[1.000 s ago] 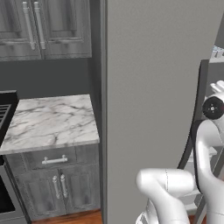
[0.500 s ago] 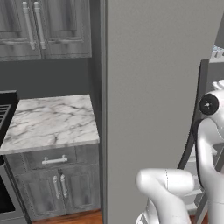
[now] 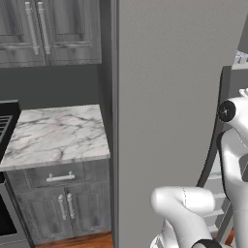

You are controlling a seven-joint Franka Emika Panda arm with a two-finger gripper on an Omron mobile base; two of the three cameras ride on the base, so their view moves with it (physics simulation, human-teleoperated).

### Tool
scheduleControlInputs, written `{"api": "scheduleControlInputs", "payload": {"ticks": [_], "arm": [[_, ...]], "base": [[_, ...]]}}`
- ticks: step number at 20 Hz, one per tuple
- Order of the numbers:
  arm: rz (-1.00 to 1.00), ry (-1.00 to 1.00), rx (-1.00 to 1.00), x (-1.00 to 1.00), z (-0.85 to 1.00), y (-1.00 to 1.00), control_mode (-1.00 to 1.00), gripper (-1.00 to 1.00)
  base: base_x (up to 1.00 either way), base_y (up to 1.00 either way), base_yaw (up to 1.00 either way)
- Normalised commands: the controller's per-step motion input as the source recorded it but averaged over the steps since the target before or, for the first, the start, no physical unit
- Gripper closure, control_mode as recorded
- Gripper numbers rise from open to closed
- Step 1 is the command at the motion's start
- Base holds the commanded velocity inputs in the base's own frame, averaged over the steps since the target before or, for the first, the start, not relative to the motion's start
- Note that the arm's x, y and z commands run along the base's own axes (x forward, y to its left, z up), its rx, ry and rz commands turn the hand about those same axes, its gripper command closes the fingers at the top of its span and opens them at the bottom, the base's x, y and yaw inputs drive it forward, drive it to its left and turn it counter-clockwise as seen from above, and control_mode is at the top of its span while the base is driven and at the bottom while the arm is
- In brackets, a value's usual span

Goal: Open the freezer door, pick up the ice cube tray from the freezer, and place it on the dining counter.

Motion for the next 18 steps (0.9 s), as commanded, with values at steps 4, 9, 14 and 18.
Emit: {"api": "scheduleControlInputs", "payload": {"ticks": [4, 9, 14, 18], "arm": [[-0.11, -0.01, 0.0, 0.09, -0.09, -0.19, -1.0, -1.0], [-0.1, -0.03, 0.0, 0.07, -0.11, -0.23, -1.0, -1.0], [-0.08, -0.03, 0.0, 0.0, -0.05, -0.32, -1.0, -1.0], [-0.08, 0.0, 0.0, 0.0, 0.0, -0.32, -1.0, -1.0]], "base": [[0.0, 0.0, 0.0], [0.0, 0.0, 0.0], [0.0, 0.0, 0.0], [0.0, 0.0, 0.0]]}}
